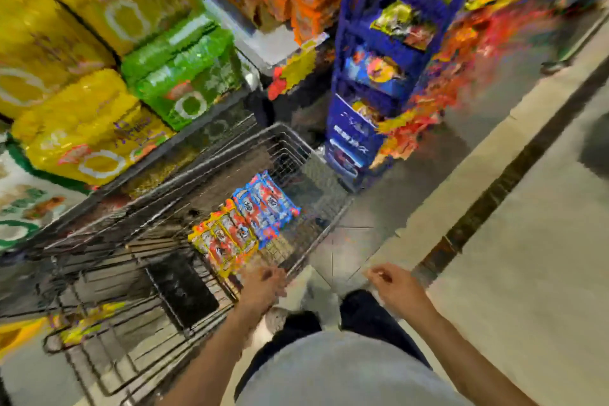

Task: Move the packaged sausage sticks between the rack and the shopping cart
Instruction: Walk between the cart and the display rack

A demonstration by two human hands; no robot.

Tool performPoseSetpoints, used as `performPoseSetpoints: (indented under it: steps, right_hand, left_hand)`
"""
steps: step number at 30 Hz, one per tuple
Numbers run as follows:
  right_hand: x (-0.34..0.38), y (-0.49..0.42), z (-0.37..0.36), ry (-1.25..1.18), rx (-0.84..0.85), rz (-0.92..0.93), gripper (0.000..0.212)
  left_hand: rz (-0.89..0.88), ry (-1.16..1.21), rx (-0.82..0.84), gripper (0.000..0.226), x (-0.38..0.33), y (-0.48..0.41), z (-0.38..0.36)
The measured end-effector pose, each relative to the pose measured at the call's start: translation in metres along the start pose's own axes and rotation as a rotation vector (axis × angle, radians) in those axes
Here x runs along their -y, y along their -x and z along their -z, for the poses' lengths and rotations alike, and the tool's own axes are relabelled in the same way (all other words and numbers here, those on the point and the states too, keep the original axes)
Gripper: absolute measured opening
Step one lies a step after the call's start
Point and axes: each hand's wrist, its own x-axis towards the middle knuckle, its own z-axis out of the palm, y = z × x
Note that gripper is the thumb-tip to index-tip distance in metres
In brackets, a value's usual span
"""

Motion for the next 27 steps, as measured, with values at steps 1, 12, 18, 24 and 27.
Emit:
performPoseSetpoints:
  steps: [1, 12, 18, 24, 27]
  right_hand:
    - [-0.022, 0.005, 0.01, -0.033, -0.027, -0.023, 0.033]
    - [-0.208, 0.048, 0.098, -0.294, -0.138, -0.316, 0.021]
    - [-0.256, 0.036, 0.149, -0.409, -0.215, -0.377, 0.024]
    - [-0.273, -0.006, 0.223, -0.566, -0.29, -0.408, 0.03]
    - [-0.276, -0.035, 0.266, -0.556, -0.302, -0.365, 0.031]
  left_hand:
    - [-0.009, -0.059, 0.023, 0.023, -0.007, -0.001, -0.019]
    - [-0.17, -0.725, 0.339, 0.023, -0.119, 0.003, -0.231]
    - [-0.18, -0.841, 0.392, 0.023, -0.163, -0.001, -0.318]
    - [-0.171, -0.831, 0.365, 0.02, -0.204, -0.035, -0.371]
    - [-0.139, -0.782, 0.333, 0.021, -0.227, -0.062, -0.401]
